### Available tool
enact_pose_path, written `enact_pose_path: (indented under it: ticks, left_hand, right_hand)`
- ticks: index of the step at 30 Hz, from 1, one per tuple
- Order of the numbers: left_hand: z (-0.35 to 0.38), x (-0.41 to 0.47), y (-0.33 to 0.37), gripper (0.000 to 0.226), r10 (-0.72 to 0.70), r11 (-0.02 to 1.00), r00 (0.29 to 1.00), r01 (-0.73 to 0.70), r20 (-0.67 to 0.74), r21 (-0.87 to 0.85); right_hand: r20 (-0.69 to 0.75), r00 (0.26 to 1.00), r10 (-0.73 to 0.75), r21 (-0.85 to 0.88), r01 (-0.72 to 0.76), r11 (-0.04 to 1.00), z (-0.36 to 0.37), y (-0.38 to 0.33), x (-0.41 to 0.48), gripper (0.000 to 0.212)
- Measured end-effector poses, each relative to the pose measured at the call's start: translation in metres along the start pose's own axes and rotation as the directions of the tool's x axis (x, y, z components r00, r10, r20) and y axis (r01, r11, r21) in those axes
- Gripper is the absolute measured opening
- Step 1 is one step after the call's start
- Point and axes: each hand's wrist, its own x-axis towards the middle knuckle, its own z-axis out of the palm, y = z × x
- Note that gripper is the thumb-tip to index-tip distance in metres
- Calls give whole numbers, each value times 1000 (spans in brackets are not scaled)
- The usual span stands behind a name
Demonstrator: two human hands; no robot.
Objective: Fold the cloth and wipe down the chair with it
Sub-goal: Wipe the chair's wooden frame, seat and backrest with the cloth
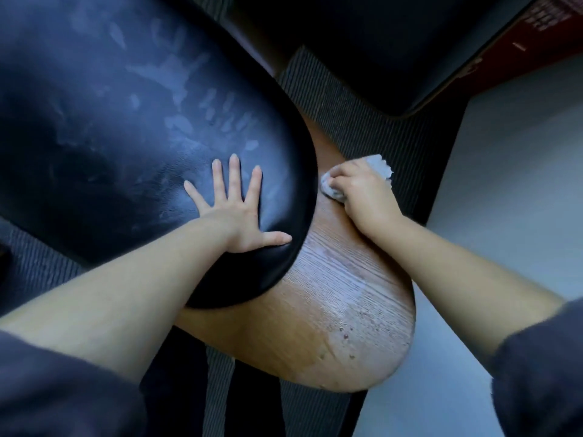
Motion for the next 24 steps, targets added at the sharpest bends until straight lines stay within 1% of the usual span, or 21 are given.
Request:
enact_pose_path:
  ticks: [2,4,7,9,10,12,14,15,16,18,20,22,24]
  left_hand:
    - [-1,0,0,131,-11,1000,1000,11,12,3]
    - [-1,-1,1,131,-20,1000,1000,20,14,8]
    - [1,0,2,130,-25,1000,1000,25,-11,2]
    - [0,-1,1,130,-22,1000,999,22,-27,-2]
    - [-1,-2,2,130,-21,1000,999,21,-29,-6]
    - [-1,-3,3,130,-16,1000,1000,16,-27,-8]
    - [-2,-4,3,130,-18,1000,1000,18,-20,-8]
    - [-2,-6,3,130,-18,1000,1000,18,-19,-11]
    - [-2,-7,4,130,-17,1000,1000,16,-21,-12]
    - [-1,-6,4,129,-13,1000,1000,12,-26,-13]
    - [1,-3,3,130,-15,1000,999,15,-32,-11]
    - [4,-1,2,132,-15,1000,999,15,-41,-10]
    - [5,2,1,133,-10,1000,999,10,-50,-12]
  right_hand:
    - [36,998,-51,34,50,998,-8,1,-30,24]
    - [40,997,-60,33,58,998,-10,0,-26,26]
    - [42,999,33,-20,-32,999,-1,-6,17,27]
    - [55,994,94,-34,-92,995,4,-8,21,25]
    - [67,994,82,-38,-80,996,3,-8,9,22]
    - [51,999,-2,-10,2,1000,-4,-6,-37,18]
    - [45,997,-54,-2,54,999,-14,-11,-80,21]
    - [50,997,-65,-8,65,998,-17,-10,-87,22]
    - [56,996,-70,-26,71,997,-17,-7,-81,21]
    - [61,998,-25,-86,31,996,-13,1,-45,20]
    - [18,999,26,-125,-23,992,-5,10,-1,23]
    - [-1,998,64,-125,-64,990,2,15,35,23]
    - [-24,998,60,-116,-63,991,11,16,60,25]
